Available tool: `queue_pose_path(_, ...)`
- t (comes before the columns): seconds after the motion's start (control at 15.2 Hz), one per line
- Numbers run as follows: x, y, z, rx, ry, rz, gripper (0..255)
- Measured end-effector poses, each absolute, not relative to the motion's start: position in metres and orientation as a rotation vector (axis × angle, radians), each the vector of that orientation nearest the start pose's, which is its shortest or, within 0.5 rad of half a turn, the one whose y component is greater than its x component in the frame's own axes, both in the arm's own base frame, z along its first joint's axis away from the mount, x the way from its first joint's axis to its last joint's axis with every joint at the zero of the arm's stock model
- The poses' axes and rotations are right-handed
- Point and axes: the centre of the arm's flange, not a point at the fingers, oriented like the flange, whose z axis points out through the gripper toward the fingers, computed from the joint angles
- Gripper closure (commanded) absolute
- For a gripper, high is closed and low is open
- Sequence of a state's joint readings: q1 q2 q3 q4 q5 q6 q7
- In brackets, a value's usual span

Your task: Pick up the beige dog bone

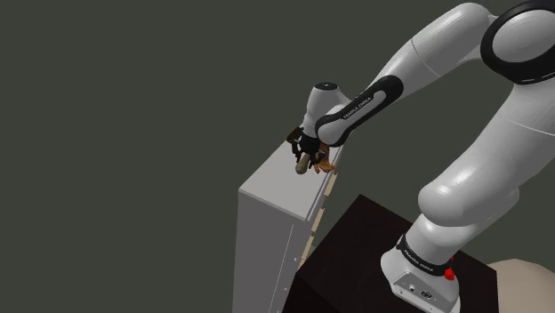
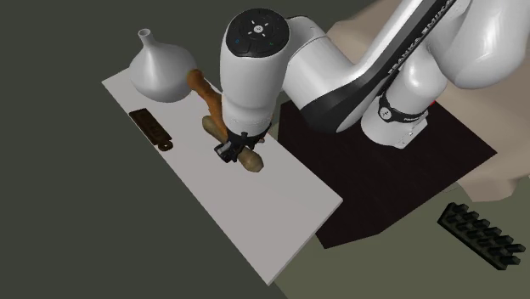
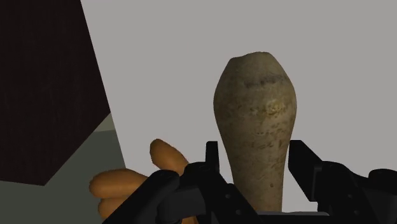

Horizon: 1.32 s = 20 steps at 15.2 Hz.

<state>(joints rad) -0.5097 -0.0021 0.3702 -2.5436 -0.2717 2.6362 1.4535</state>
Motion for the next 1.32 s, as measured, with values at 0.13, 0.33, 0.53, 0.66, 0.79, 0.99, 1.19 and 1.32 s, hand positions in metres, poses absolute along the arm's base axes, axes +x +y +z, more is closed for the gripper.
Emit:
queue_pose_path(0.13, 0.460, -0.058, 0.280, -2.477, 2.005, -0.259, 255)
queue_pose_path(0.33, 0.460, -0.058, 0.280, -2.477, 2.005, -0.259, 255)
queue_pose_path(0.53, 0.460, -0.058, 0.282, -2.477, 2.006, -0.258, 255)
queue_pose_path(0.66, 0.460, -0.058, 0.290, -2.478, 2.006, -0.257, 255)
queue_pose_path(0.79, 0.460, -0.058, 0.301, -2.478, 2.005, -0.256, 255)
queue_pose_path(0.99, 0.459, -0.058, 0.316, -2.478, 2.006, -0.256, 255)
queue_pose_path(1.19, 0.460, -0.057, 0.331, -2.478, 2.006, -0.256, 255)
queue_pose_path(1.32, 0.461, -0.057, 0.342, -2.478, 2.006, -0.256, 255)
